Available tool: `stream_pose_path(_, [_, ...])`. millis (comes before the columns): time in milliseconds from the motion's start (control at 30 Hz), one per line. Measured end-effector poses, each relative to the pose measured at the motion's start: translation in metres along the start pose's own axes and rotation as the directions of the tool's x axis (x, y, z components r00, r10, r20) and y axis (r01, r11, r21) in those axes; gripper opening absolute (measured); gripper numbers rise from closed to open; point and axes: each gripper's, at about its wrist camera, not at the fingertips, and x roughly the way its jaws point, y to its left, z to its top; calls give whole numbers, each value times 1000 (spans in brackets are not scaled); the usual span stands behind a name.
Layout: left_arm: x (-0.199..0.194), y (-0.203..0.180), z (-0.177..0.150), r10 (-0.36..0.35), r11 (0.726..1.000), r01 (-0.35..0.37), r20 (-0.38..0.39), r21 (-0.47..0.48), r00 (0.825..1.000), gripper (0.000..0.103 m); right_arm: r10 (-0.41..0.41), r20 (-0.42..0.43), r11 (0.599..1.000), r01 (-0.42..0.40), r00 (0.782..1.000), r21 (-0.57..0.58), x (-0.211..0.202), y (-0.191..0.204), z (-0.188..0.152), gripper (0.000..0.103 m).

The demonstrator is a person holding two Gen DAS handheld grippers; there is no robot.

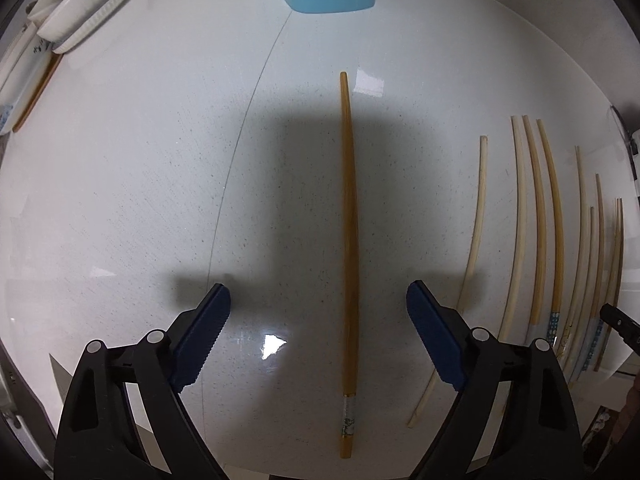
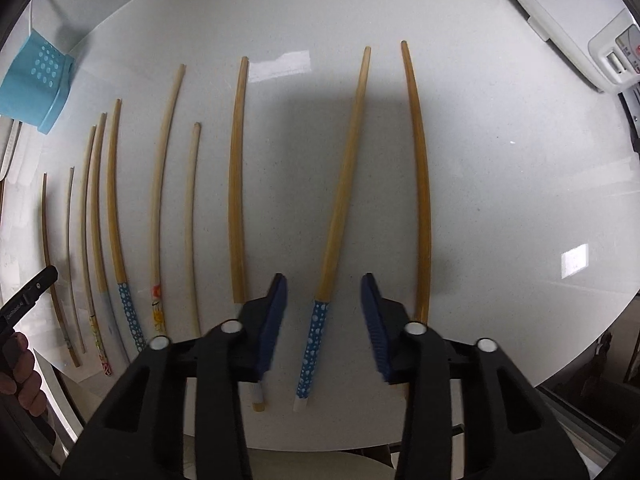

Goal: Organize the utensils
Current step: 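Grasp a plain wooden chopstick with the left tool while the right tool grasps a blue-patterned chopstick, then lift both held chopsticks upright and carry them over the blue utensil holder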

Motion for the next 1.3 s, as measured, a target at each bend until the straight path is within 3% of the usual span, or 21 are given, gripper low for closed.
stream_pose_path(200, [-4, -6, 4, 21, 1000, -21, -22, 15, 1000, 76, 0, -4, 1000, 0, 1000, -8, 11, 1, 2, 23])
stream_pose_path(300, [-12, -10, 3, 24, 1000, -24, -41, 15, 999, 62, -19, -14, 1000, 19, 1000, -20, 14, 9, 3, 16])
stream_pose_path(400, [-18, -10, 4, 26, 1000, -25, -58, 11, 998, 39, -38, -22, 999, 37, 999, -26, 15, 14, 1, 8])
stream_pose_path(433, [-20, -10, 5, 28, 1000, -27, -59, 8, 998, 17, -45, -30, 999, 45, 999, -28, 8, 23, 3, 7])
stream_pose_path(467, [-19, -12, 7, 36, 999, -36, -66, 9, 997, 6, -57, -37, 998, 56, 998, -30, 9, 25, 4, 7])
stream_pose_path(667, [-18, -7, 10, -4, 1000, 4, -77, 1, 997, 6, -58, -31, 998, 57, 998, -29, 8, 27, 5, 7])
stream_pose_path(867, [-41, -15, -4, -24, 1000, 24, -28, 7, 999, 6, -34, 1, 999, 34, 999, -27, -7, 16, 5, 7])
stream_pose_path(1300, [-95, -23, -3, -57, 998, 56, 98, 15, 994, 6, -4, 120, 999, 10, 993, -46, -50, 36, 16, 7])
